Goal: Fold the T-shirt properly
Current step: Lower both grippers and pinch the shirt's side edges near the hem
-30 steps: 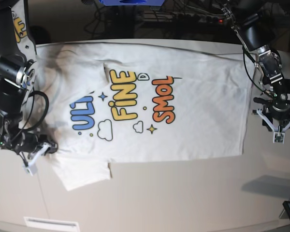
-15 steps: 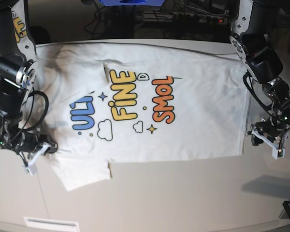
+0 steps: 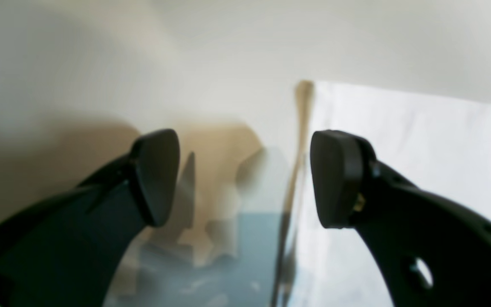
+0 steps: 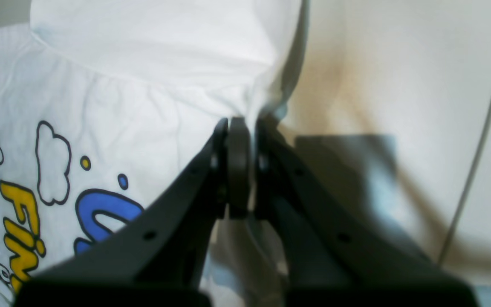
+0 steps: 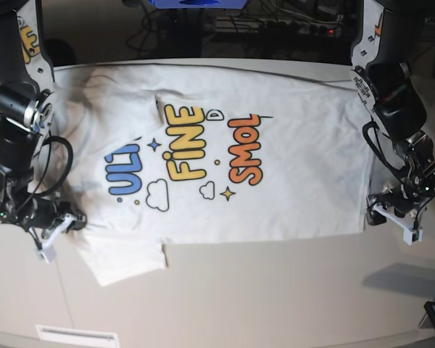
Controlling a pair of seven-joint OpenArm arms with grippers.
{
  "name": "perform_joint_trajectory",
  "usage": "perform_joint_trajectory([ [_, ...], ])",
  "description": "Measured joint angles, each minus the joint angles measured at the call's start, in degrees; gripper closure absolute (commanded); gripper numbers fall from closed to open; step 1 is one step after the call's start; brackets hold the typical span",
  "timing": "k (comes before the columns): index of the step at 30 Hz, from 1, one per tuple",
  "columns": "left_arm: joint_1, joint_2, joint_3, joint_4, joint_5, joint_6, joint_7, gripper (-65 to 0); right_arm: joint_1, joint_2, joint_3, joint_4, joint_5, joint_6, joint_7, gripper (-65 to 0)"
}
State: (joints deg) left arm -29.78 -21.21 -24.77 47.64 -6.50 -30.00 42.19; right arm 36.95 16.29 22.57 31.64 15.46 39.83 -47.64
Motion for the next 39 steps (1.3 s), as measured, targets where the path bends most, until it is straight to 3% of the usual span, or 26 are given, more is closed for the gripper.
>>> perform_joint_trajectory([
  [11,-7.23,0.04,0.13,-12.13,0.33,-0.02,-0.17,-47.5,0.0,-0.02,0.0,0.0,0.02,0.0,0.02,-1.7],
  [28,-7.1,-0.02,0.37,-12.68,0.42,0.13,-0.24,-47.0,0.0,-0.02,0.0,0.0,0.02,0.0,0.02,-1.7],
  [33,-7.34,1.33,7.32,-12.61,-0.04,0.57,-1.53,-46.9,0.0,0.0,-0.02,0.0,0.02,0.0,0.02,-1.7],
  [39,-7.39,1.95,8.35,-12.61,-0.68,0.07,-1.75,-46.5,-0.61,0.15,-0.11,0.02,0.66,0.02,0.59,-1.7],
])
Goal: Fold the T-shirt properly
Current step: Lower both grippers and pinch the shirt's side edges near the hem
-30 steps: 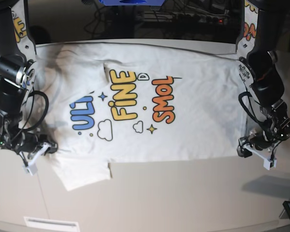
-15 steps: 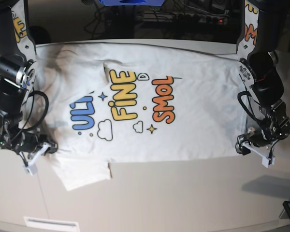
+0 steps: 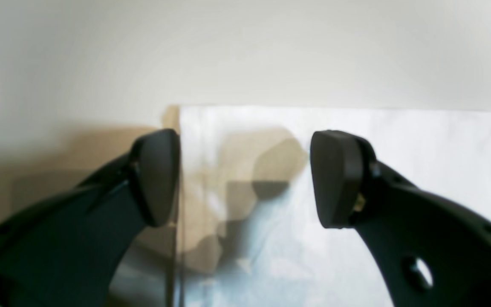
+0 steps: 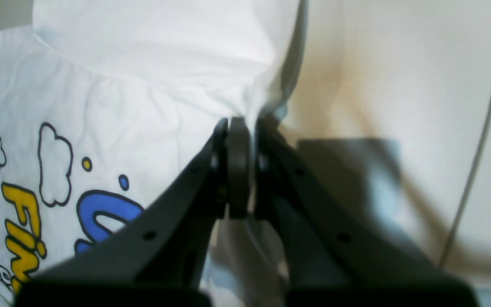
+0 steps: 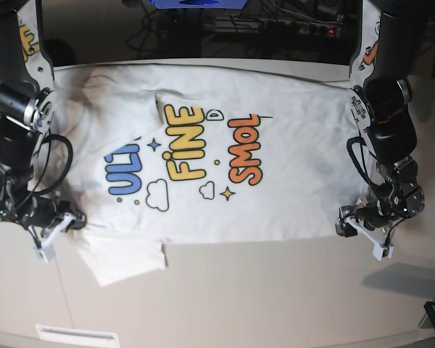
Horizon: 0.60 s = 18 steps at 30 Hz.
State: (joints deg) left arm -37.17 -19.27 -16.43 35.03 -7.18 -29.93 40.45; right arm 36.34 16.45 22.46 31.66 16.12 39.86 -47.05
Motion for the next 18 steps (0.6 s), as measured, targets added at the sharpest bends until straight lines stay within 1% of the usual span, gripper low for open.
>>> perform_joint_trajectory([
  [3,-0.02,0.17,0.24,0.07,0.04,-0.02,-0.02,-45.3,0.0,0.0,0.0,0.0,0.02,0.02,0.02,-1.7],
  [4,0.0,0.24,0.24,0.09,0.04,0.02,-0.39,-43.2,-0.02,0.0,0.0,0.0,0.02,0.02,0.07,-1.7],
  [6,0.09,0.33,0.26,0.07,0.31,0.02,-1.07,-37.0,0.0,0.0,0.0,0.0,0.0,0.0,0.02,-1.7],
  [9,0.2,0.26,0.31,0.07,0.31,0.04,-1.03,-25.4,0.0,0.0,0.0,0.0,0.0,0.02,0.04,-1.7],
  [11,0.2,0.33,0.31,0.07,0.28,0.02,-1.01,-21.8,-0.02,0.0,0.0,0.0,0.02,0.0,0.04,-1.7],
  [15,0.2,0.37,0.31,0.04,0.26,-0.04,-1.01,-18.1,-0.02,0.0,0.0,0.0,0.02,0.02,0.04,-1.7],
  [16,0.2,0.37,0.31,0.04,0.28,-0.02,-0.94,-15.6,-0.02,0.0,0.0,-0.02,0.0,0.0,0.04,-1.7],
  [18,0.22,0.37,0.31,0.04,0.39,-0.04,-0.83,-5.9,-0.02,0.0,0.0,0.0,0.0,0.0,0.04,-1.7],
])
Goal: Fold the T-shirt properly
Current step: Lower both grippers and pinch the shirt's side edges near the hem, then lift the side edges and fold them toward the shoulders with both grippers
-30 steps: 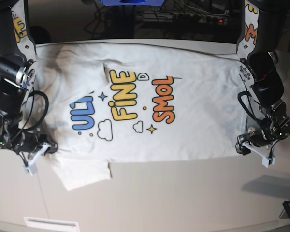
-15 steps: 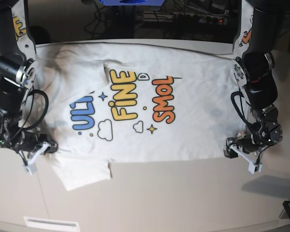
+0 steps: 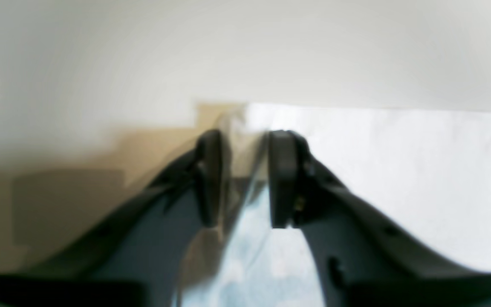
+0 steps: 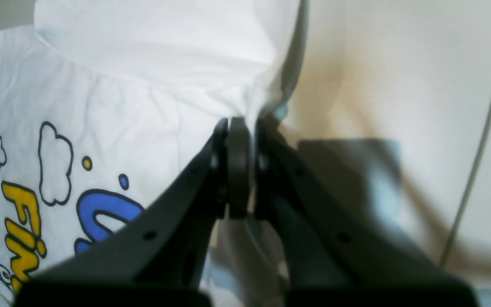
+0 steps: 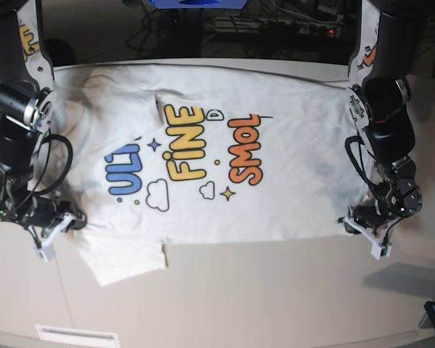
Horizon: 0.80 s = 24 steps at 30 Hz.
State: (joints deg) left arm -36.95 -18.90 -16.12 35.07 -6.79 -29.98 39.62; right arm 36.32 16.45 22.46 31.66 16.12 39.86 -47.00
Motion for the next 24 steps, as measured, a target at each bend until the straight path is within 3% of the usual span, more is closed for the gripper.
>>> perform_joint_trajectory([
  [2,0.22,0.0,0.02,0.0,0.35,-0.09,-0.07,0.0,0.0,0.0,0.0,0.0,0.0,0.0,0.0,-1.7],
  [5,0.46,-0.04,0.0,0.0,-0.13,-0.09,-0.31,0.0,0.02,0.0,0.0,0.0,0.02,0.0,0.0,-1.7],
  [11,0.48,-0.2,0.0,0.04,-0.11,-0.09,-0.26,0.0,0.2,0.28,-6.49,0.63,0.24,0.02,1.2,-1.6],
  [21,1.92,-0.83,0.15,2.82,0.55,-0.28,0.94,0.0,-0.68,-0.15,-6.84,1.86,-0.5,0.0,5.05,-1.6],
  [24,4.0,-1.25,4.15,6.84,0.5,-0.28,1.31,0.0,-0.9,-0.15,-6.84,1.84,-0.63,0.0,6.21,-1.6],
])
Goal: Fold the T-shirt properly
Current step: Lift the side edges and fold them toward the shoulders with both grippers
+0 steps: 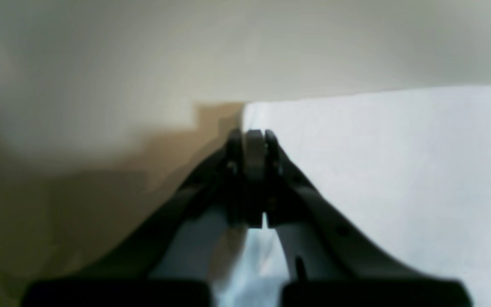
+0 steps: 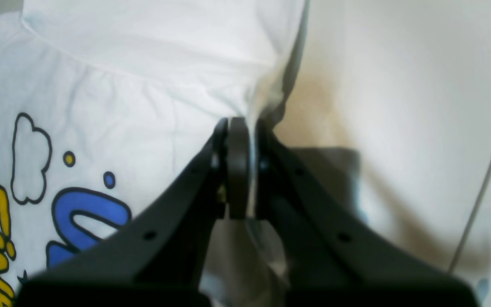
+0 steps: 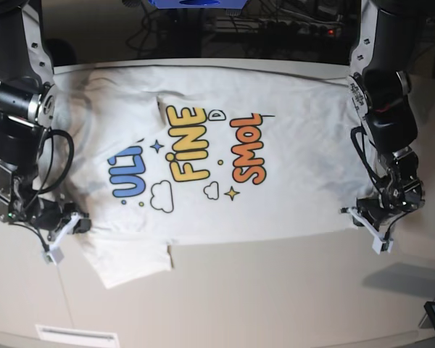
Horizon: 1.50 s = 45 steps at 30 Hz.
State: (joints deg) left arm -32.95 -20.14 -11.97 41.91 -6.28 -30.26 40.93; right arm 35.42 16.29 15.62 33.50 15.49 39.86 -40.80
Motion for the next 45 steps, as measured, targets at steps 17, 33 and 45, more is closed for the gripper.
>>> perform_joint_trajectory([
  [17,3.54,-0.17,3.78,13.0,-0.63,-0.04,4.11,0.0,-1.64,0.17,-0.15,5.7,-0.44,0.0,0.92,-0.1],
  [33,9.73,-1.42,3.5,24.7,-1.03,-2.8,9.31,0.0,-5.49,0.13,0.07,13.42,-0.22,0.0,-1.49,-0.1],
  [45,14.88,-1.92,3.5,32.79,-1.25,-2.8,9.4,0.0,-8.79,-0.07,0.11,20.48,0.0,0.2,-1.66,-0.1],
])
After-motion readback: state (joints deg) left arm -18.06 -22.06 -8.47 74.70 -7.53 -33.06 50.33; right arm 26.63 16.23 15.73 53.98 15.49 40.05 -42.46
